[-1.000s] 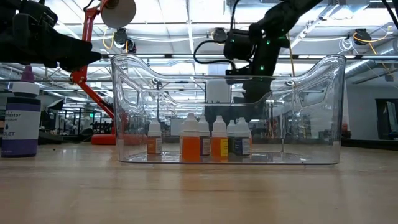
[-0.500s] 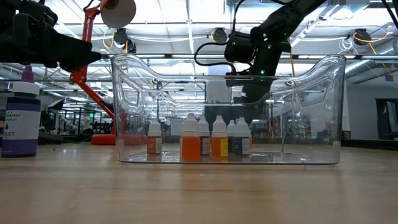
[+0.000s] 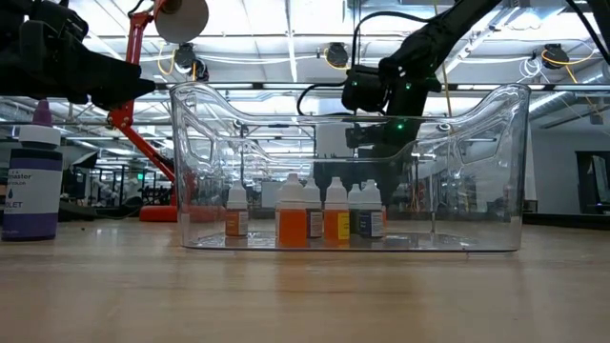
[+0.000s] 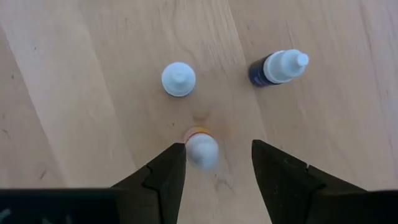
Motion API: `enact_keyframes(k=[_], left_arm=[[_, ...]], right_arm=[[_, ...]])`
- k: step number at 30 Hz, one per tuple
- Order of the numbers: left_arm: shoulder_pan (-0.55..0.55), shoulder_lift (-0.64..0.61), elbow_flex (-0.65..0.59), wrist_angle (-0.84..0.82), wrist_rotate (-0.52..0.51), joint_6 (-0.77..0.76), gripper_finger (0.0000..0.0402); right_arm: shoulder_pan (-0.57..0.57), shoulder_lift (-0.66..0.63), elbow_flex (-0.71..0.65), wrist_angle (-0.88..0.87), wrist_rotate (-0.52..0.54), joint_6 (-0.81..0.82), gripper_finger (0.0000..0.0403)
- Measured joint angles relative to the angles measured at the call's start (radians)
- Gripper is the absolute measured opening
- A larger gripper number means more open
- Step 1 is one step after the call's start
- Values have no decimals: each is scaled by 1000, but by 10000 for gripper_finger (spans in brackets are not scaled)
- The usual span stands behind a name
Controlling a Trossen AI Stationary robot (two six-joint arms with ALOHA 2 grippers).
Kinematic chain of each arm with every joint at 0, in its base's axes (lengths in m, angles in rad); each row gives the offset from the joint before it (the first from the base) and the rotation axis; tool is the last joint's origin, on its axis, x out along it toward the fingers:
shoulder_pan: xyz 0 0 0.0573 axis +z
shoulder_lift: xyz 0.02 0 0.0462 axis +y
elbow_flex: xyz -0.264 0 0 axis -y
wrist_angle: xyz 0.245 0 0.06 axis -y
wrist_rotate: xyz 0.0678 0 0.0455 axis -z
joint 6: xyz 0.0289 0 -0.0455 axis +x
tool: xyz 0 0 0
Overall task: Pick & Place food coloring
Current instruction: Put the orange food coloring bottle into the transparent bin
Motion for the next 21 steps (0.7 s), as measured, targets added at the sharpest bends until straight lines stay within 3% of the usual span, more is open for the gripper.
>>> enact_keyframes(k=[21], left_arm=[[0,0,0,0,0,0,306]], right_arm=[[0,0,0,12,-52,30,171]])
